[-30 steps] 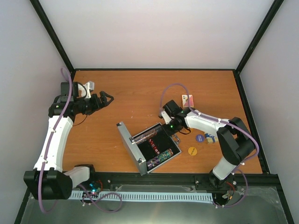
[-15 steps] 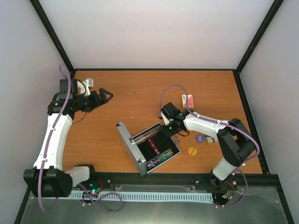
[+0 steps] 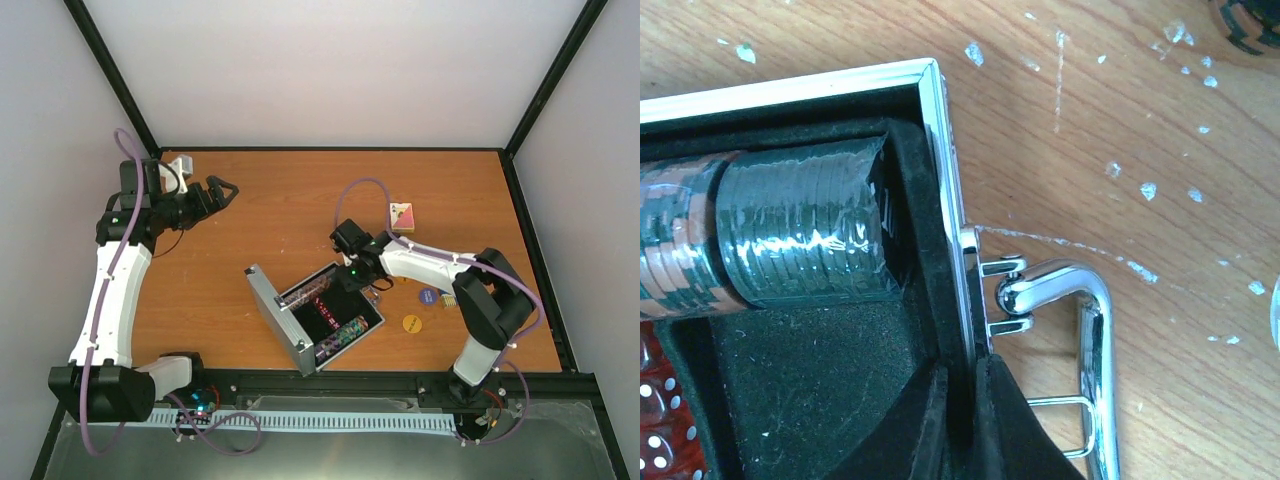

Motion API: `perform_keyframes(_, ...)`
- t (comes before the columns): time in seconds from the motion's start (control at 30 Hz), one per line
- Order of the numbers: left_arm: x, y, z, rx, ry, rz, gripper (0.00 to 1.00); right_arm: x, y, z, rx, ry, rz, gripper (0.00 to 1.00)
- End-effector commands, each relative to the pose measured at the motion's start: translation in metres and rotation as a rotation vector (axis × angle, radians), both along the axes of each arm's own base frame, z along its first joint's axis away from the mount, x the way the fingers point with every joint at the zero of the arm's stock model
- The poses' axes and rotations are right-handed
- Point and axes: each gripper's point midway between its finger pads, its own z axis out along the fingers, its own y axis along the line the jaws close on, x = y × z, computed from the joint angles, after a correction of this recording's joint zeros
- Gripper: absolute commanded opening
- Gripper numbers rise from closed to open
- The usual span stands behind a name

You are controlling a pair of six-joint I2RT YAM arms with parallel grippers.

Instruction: Pack up texas hold em set

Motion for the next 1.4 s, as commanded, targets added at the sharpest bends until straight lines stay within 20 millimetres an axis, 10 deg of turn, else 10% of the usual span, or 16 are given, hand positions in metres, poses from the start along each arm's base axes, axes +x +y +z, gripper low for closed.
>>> perform_keyframes(0.0,0.003,0.001,0.024,-0.004,-0.047,0.018,1.00,0.019,-0.003,0.003,-0.054,-0.043,-0.119,0.03)
perform_keyframes(1.37,0.006,0.010,0.045,0.012,-0.095,0.083,1.00,0.092,0.024,0.005,0.010,-0.037,-0.552,0.03)
